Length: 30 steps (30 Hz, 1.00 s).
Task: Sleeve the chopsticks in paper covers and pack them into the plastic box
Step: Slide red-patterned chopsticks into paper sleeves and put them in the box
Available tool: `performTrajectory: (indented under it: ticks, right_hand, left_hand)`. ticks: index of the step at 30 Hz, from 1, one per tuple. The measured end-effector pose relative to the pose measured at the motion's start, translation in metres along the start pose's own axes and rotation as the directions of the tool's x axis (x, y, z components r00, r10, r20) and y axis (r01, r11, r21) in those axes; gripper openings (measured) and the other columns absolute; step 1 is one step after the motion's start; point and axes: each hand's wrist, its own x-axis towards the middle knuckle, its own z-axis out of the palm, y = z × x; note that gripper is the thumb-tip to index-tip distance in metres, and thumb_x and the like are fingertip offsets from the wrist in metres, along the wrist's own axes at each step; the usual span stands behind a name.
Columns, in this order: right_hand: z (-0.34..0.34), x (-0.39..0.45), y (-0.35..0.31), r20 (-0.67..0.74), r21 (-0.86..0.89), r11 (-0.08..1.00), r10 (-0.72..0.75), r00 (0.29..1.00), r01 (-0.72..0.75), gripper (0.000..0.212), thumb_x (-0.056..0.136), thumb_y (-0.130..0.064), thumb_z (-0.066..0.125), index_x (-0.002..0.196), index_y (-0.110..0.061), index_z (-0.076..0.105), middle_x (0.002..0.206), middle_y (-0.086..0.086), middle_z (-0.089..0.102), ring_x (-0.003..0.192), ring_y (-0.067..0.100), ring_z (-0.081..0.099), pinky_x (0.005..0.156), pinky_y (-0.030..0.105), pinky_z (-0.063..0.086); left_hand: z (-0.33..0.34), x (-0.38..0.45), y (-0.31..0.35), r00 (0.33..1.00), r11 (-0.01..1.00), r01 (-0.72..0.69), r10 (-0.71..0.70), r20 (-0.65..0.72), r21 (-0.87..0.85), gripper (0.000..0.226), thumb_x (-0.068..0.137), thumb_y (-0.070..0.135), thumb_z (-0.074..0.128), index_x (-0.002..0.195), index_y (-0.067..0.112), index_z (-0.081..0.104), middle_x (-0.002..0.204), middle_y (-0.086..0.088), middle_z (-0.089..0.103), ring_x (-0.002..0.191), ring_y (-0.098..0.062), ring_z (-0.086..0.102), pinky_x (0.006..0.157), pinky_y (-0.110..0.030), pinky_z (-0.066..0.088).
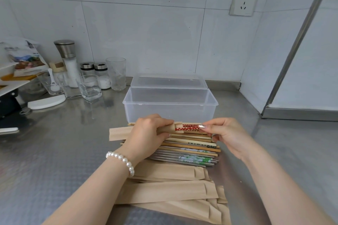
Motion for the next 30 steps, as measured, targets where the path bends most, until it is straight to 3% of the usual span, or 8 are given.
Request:
performTrajectory:
  ticks: [6, 10, 12, 14, 17, 21, 25, 30]
  right_hand:
    - [0.003, 0.001, 0.000, 0.032, -0.073, 0.997, -0.011, 0.999, 0.013, 0.009, 0.076, -0.022, 0.070, 0.080, -0.015, 0.074, 0.078, 0.001, 0.072, 0.069, 0.007, 0.059, 0.060, 0.020, 0.039]
    - [0.003, 0.007, 0.005, -0.165, -0.098, 0.984, -0.163, 0.973, 0.148, 0.018, 0.091, -0.024, 0.055, 0.083, -0.021, 0.070, 0.082, -0.003, 0.069, 0.075, 0.007, 0.058, 0.068, 0.022, 0.043]
    - [0.000, 0.015, 0.013, -0.217, -0.415, 0.889, -0.304, 0.928, 0.194, 0.017, 0.091, -0.024, 0.056, 0.091, -0.018, 0.072, 0.089, -0.001, 0.068, 0.085, 0.014, 0.059, 0.076, 0.028, 0.044]
    - [0.000, 0.021, 0.021, -0.149, -0.691, 0.703, -0.364, 0.919, 0.167, 0.020, 0.091, -0.025, 0.055, 0.102, -0.020, 0.072, 0.093, -0.001, 0.064, 0.093, 0.019, 0.052, 0.079, 0.030, 0.040]
    - [0.007, 0.026, 0.024, -0.076, -0.821, 0.551, -0.366, 0.927, 0.150, 0.027, 0.093, -0.031, 0.051, 0.114, -0.026, 0.066, 0.092, -0.002, 0.052, 0.098, 0.018, 0.042, 0.083, 0.029, 0.037]
    - [0.015, 0.027, 0.025, -0.046, -0.884, 0.450, -0.357, 0.933, 0.129, 0.032, 0.094, -0.035, 0.047, 0.123, -0.028, 0.058, 0.097, -0.005, 0.045, 0.104, 0.018, 0.038, 0.091, 0.029, 0.035]
    - [0.014, 0.026, 0.025, -0.073, -0.875, 0.472, -0.349, 0.934, 0.108, 0.024, 0.091, -0.039, 0.050, 0.109, -0.025, 0.059, 0.106, -0.003, 0.051, 0.105, 0.018, 0.039, 0.091, 0.031, 0.036]
    - [0.011, 0.029, 0.027, -0.088, -0.873, 0.480, -0.330, 0.940, 0.087, 0.029, 0.096, -0.037, 0.042, 0.112, -0.025, 0.062, 0.103, -0.001, 0.052, 0.104, 0.020, 0.039, 0.091, 0.032, 0.036]
  left_hand:
    - [0.002, 0.001, -0.002, 1.000, 1.000, -0.004, 0.004, 0.010, 0.007, 0.036, 0.075, 0.011, 0.072, 0.109, 0.019, 0.066, 0.090, 0.003, 0.064, 0.083, -0.016, 0.060, 0.080, -0.021, 0.044]
    - [0.002, 0.001, -0.004, 1.000, 1.000, 0.008, -0.008, 0.011, 0.024, 0.037, 0.074, 0.014, 0.073, 0.110, 0.020, 0.066, 0.091, 0.002, 0.065, 0.084, -0.018, 0.061, 0.081, -0.027, 0.046]
    - [0.002, 0.002, -0.006, 1.000, 0.999, 0.017, -0.018, 0.017, 0.041, 0.037, 0.073, 0.015, 0.073, 0.109, 0.021, 0.066, 0.093, 0.001, 0.066, 0.086, -0.020, 0.061, 0.085, -0.035, 0.047]
    - [0.003, 0.002, -0.008, 0.999, 0.998, 0.029, -0.030, 0.023, 0.057, 0.038, 0.073, 0.015, 0.073, 0.110, 0.022, 0.066, 0.094, 0.002, 0.066, 0.088, -0.020, 0.061, 0.087, -0.041, 0.046]
    - [0.003, 0.002, -0.010, 0.999, 0.997, 0.034, -0.036, 0.023, 0.067, 0.038, 0.073, 0.016, 0.074, 0.110, 0.022, 0.066, 0.095, 0.003, 0.066, 0.089, -0.020, 0.060, 0.088, -0.043, 0.046]
    - [0.004, 0.002, -0.010, 0.999, 0.997, 0.037, -0.039, 0.032, 0.065, 0.038, 0.073, 0.016, 0.073, 0.110, 0.022, 0.066, 0.096, 0.001, 0.066, 0.090, -0.022, 0.060, 0.088, -0.044, 0.045]
    - [0.004, 0.002, -0.011, 0.998, 0.997, 0.035, -0.039, 0.046, 0.071, 0.037, 0.074, 0.016, 0.073, 0.110, 0.022, 0.066, 0.097, 0.000, 0.067, 0.092, -0.022, 0.060, 0.089, -0.043, 0.045]
    - [0.003, 0.002, -0.012, 0.997, 0.996, 0.042, -0.047, 0.059, 0.079, 0.037, 0.075, 0.017, 0.072, 0.111, 0.023, 0.065, 0.097, 0.002, 0.066, 0.092, -0.021, 0.060, 0.090, -0.041, 0.045]
